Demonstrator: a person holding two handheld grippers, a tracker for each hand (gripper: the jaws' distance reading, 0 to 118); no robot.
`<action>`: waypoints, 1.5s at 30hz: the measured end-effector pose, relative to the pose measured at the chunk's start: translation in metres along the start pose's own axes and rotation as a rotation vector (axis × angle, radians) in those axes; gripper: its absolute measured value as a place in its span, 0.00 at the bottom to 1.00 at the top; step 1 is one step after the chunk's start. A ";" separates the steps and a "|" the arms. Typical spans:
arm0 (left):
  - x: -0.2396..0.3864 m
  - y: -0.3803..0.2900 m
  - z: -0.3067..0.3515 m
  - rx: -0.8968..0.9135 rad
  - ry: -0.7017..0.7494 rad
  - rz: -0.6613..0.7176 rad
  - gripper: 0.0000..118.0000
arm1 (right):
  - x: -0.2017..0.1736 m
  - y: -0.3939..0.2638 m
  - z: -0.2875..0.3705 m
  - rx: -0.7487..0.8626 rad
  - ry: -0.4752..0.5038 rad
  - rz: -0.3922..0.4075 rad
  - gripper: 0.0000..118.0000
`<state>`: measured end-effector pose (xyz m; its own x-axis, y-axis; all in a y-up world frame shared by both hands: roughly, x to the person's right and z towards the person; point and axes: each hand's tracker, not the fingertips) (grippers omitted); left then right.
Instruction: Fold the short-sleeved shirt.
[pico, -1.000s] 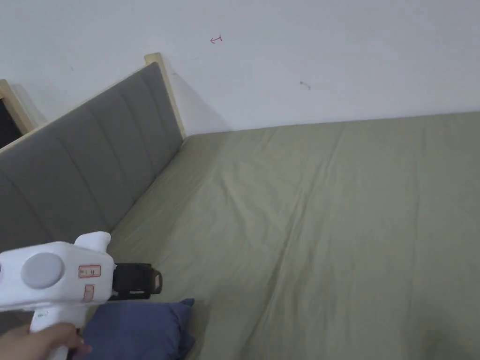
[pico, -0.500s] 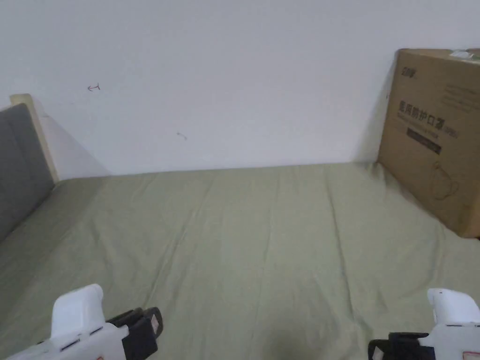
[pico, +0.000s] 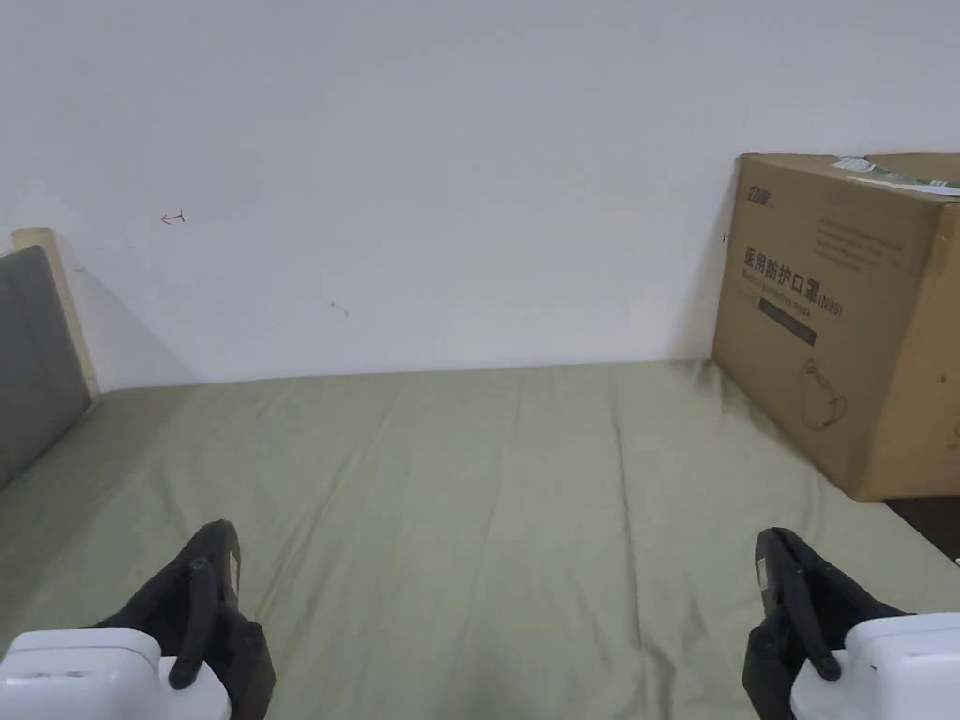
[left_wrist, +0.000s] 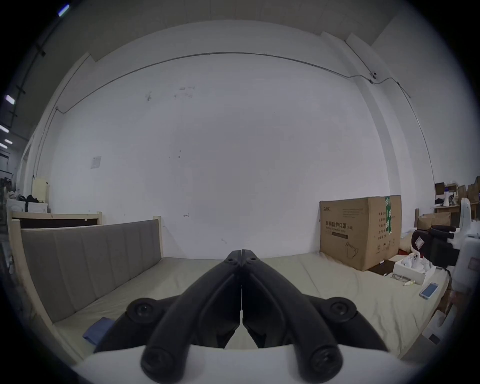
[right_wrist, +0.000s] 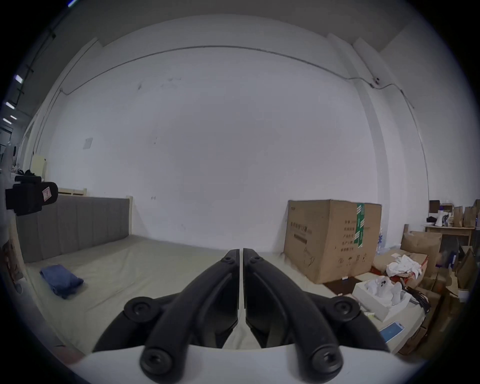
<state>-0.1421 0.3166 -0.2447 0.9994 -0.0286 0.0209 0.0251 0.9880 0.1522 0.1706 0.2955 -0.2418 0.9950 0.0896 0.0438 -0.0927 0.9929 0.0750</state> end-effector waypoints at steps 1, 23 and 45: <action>0.002 -0.004 0.003 -0.007 0.002 -0.016 0.00 | 0.000 -0.002 -0.001 -0.028 0.013 -0.013 0.02; -0.002 -0.007 0.002 -0.124 -0.058 0.081 0.94 | 0.008 0.003 -0.014 -0.086 -0.038 -0.078 0.97; -0.005 -0.006 -0.001 -0.076 0.034 0.008 0.94 | 0.005 0.001 -0.013 -0.087 -0.052 -0.090 0.97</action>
<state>-0.1469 0.3112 -0.2464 0.9998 -0.0172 -0.0122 0.0181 0.9969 0.0765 0.1757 0.2976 -0.2543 0.9957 -0.0022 0.0930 0.0028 1.0000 -0.0059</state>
